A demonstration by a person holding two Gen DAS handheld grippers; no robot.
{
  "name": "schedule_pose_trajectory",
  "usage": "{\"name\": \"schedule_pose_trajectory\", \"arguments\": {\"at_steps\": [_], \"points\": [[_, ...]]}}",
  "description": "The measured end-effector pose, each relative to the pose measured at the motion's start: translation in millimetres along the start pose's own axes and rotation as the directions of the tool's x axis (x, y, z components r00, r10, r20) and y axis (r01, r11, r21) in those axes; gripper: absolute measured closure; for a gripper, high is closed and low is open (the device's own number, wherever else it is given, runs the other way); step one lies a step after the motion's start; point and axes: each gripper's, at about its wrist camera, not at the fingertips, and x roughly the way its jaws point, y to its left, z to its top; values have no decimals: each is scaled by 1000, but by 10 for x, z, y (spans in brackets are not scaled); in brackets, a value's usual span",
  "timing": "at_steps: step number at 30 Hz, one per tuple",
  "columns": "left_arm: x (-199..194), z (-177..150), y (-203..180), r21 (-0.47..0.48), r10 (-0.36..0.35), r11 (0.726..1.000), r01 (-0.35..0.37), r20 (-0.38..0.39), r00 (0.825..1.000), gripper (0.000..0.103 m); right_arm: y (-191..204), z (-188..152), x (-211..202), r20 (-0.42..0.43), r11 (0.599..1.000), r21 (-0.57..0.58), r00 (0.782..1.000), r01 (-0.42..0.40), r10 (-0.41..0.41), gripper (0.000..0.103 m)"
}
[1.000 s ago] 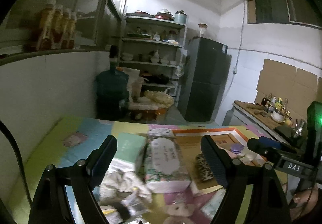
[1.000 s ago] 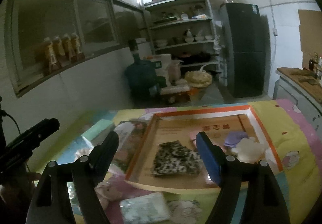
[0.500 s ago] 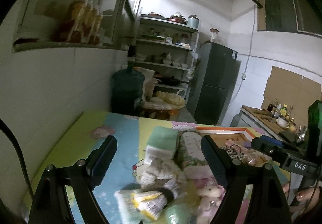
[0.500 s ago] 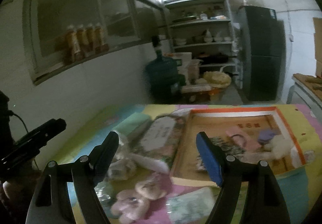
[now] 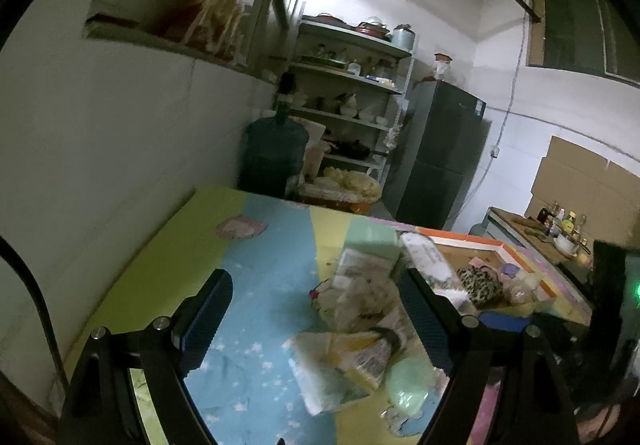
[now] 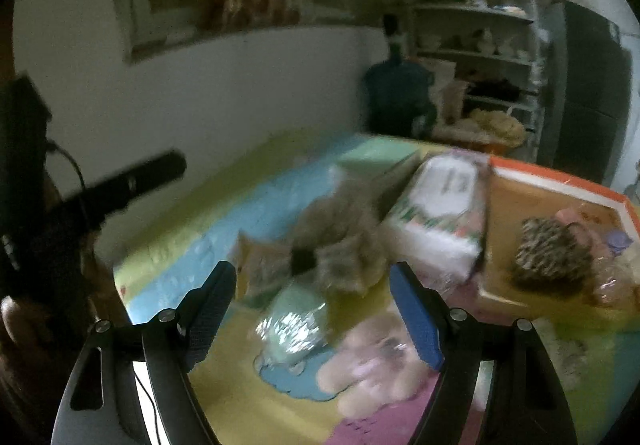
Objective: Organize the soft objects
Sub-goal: 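Move both open tools away from the box back over the pile, then grasp the green ball in clear bag with the right tool while the left grasps the white packet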
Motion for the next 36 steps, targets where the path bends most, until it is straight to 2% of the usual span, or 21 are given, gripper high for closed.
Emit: {"name": "schedule_pose_trajectory", "arguments": {"at_steps": [8,15,16,20,22,28,34,36], "points": [[2,-192,217,-33,2,999,-3,-36,999,18,133,-127,337,-66,998,-51,997,42,-45,23],[41,-370,265,-22,-4,1000,2,-86,996,18,181,-179,521,-98,995,-75,993,63,-70,23],[52,-389,263,-19,-4,1000,3,-91,996,18,180,-182,538,-100,995,-75,993,63,-70,26],[128,-469,242,-10,-4,1000,3,-127,992,18,170,-193,616,-129,994,-82,988,74,-84,51],[192,-515,228,-11,-6,1000,4,-153,988,18,173,-213,649,-141,993,-91,986,76,-88,57],[394,-693,167,-1,-9,1000,9,-241,971,18,172,-221,661,-138,994,-87,987,70,-81,60],[531,-795,135,-41,-19,999,8,-289,957,18,128,-249,633,-133,997,-64,989,50,-58,60],[539,-804,104,-43,-17,999,5,-281,960,20,110,-249,630,-131,998,-53,990,44,-50,60]]}}
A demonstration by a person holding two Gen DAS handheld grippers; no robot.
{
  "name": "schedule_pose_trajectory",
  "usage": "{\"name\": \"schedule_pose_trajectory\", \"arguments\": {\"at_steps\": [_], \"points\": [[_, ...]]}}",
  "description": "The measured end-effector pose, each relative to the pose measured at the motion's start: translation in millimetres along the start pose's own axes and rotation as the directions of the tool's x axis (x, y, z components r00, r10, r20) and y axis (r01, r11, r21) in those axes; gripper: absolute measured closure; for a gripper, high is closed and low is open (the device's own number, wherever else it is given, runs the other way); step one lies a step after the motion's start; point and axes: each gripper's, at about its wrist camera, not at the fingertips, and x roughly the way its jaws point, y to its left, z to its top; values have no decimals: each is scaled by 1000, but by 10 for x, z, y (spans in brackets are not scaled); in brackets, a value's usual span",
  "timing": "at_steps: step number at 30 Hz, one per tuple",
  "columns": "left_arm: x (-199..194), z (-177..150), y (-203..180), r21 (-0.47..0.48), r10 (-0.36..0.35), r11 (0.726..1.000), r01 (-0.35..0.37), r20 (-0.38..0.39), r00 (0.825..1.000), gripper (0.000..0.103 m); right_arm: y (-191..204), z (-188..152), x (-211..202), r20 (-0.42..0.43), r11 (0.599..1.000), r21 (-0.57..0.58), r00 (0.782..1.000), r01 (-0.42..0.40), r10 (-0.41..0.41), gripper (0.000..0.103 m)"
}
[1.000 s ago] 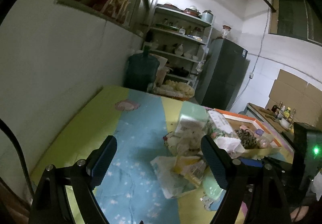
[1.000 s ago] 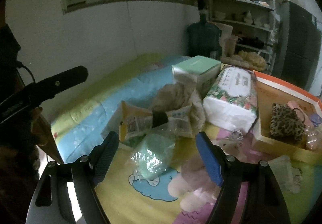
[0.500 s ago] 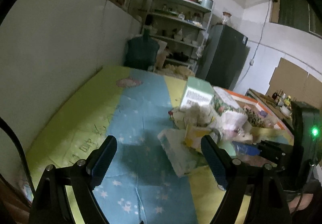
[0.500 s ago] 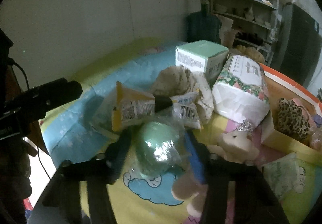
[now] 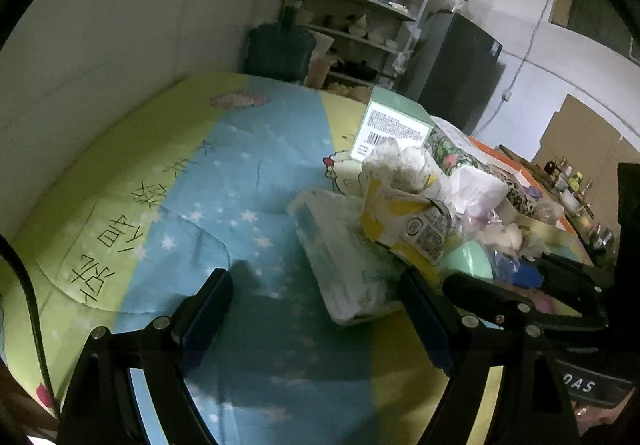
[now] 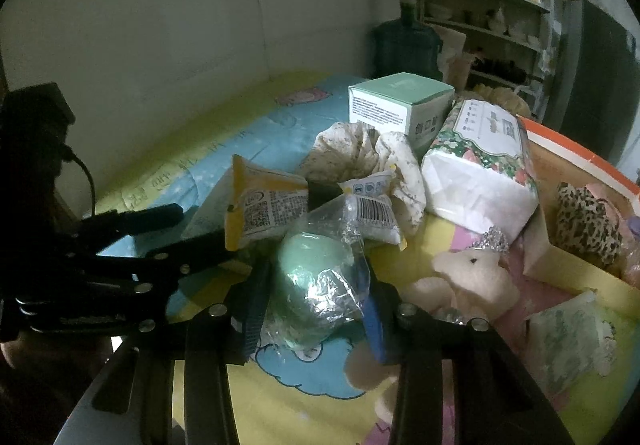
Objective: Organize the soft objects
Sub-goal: 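Grasp the green ball in clear bag with the right tool while the left grasps the white packet, then carry the green ball bag and white packet over the cardboard box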
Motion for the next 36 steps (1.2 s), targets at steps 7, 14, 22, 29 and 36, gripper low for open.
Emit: {"name": "schedule_pose_trajectory", "arguments": {"at_steps": [7,14,22,29,36], "points": [[1,-46,-74,-16,-106,994,106,6,994,69,-10,-5,-16,7,1000,20,1000,-17,17,60],[-136,-24,-78,-13,-68,998,69,52,996,75,14,26,-90,38,999,32,999,-28,27,60],[-385,93,12,-9,-9,1000,10,135,991,77,4,105,-255,97,999,40,995,-37,33,61],[-595,209,-11,14,3,1000,-6,199,980,77,66,175,-370,131,999,20,991,-41,38,61],[-699,334,-116,47,-5,999,-6,238,971,77,80,290,-520,184,999,9,982,-33,31,61]]}}
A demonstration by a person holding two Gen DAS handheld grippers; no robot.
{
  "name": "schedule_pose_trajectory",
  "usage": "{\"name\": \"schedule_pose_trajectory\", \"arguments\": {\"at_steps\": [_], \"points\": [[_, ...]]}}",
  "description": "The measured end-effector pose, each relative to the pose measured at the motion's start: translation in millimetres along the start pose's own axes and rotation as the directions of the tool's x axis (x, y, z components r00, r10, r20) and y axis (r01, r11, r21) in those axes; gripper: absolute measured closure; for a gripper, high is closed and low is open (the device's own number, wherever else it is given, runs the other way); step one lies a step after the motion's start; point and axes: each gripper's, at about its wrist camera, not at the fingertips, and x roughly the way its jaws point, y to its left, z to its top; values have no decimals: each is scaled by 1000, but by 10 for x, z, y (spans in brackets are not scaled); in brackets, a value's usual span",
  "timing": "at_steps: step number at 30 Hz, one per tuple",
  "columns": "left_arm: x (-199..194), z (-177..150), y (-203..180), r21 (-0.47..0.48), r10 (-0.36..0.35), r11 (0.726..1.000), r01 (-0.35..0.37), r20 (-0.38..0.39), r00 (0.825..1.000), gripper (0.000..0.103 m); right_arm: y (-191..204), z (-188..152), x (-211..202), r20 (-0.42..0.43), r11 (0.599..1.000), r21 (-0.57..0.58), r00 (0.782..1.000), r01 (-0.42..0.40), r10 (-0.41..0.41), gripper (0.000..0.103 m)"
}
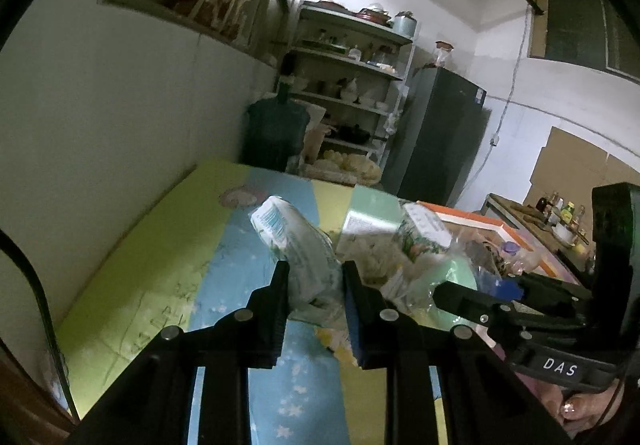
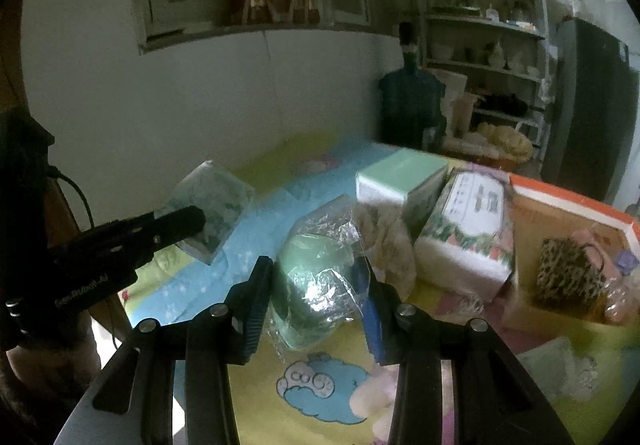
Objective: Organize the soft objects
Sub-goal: 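Carry the green ball bag and white packet over the cardboard box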
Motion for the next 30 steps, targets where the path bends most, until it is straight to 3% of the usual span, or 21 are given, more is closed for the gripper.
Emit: {"name": "schedule_pose_trajectory", "arguments": {"at_steps": [16,30], "points": [[179,413,-662,94,-118,989,112,52,992,77,-500,252,-420,128,995,69,988,72,-81,61],[630,620,-1497,185,-227,957,223,2,974,77,-1220,324,-803,181,975,137,963,175,-198,61]]}}
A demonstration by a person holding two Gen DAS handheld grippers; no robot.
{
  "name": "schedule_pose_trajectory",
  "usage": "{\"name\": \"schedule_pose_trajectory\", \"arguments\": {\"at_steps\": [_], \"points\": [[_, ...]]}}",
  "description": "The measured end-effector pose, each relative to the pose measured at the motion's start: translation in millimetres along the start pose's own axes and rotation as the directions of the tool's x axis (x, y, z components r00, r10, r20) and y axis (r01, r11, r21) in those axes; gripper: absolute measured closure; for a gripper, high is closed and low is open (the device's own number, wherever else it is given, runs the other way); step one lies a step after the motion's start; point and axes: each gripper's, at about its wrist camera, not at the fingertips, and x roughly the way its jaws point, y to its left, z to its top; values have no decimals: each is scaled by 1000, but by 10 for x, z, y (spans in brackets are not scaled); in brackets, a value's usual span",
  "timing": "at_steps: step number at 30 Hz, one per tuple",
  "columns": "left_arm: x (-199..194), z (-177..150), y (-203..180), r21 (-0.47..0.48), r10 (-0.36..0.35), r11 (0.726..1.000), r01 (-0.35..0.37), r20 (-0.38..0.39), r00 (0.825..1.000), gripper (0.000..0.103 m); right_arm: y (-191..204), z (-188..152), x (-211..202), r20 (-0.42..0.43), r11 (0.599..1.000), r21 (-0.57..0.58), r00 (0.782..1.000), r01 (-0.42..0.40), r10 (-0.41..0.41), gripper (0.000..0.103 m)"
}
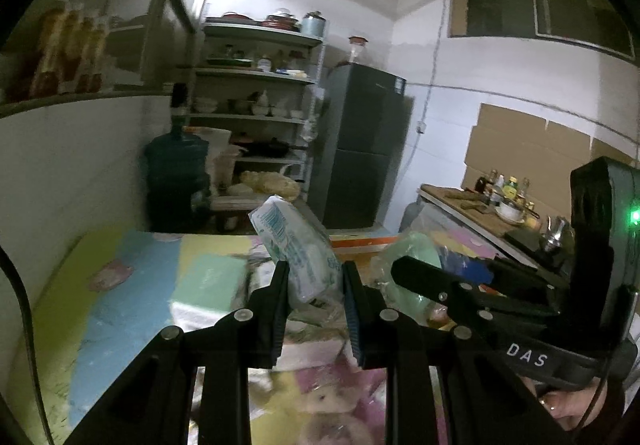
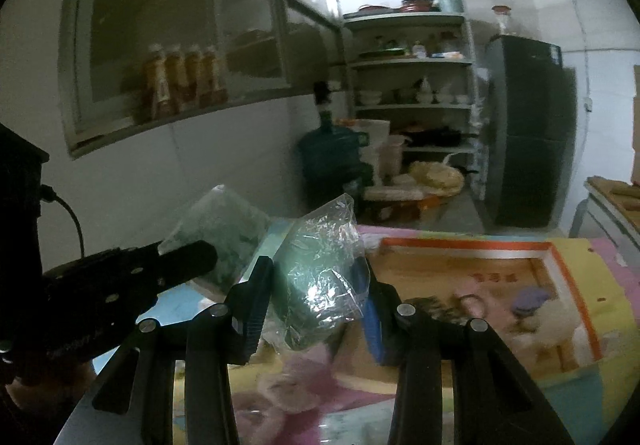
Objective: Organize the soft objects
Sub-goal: 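Carry the green ball bag and white packet over the cardboard box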
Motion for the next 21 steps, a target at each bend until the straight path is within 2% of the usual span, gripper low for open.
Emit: {"name": "schedule_pose_trajectory", "arguments": {"at_steps": [10,21], "points": [[488,152,-536,56,-63,996,64,-31,998,77,-678,138,-164,28,995,40,995,91,-92,61],[1016,304,-1022,87,-107,990,113,-80,991,77,-1487,213,-287,19,982,73,984,175,-176,61]]}}
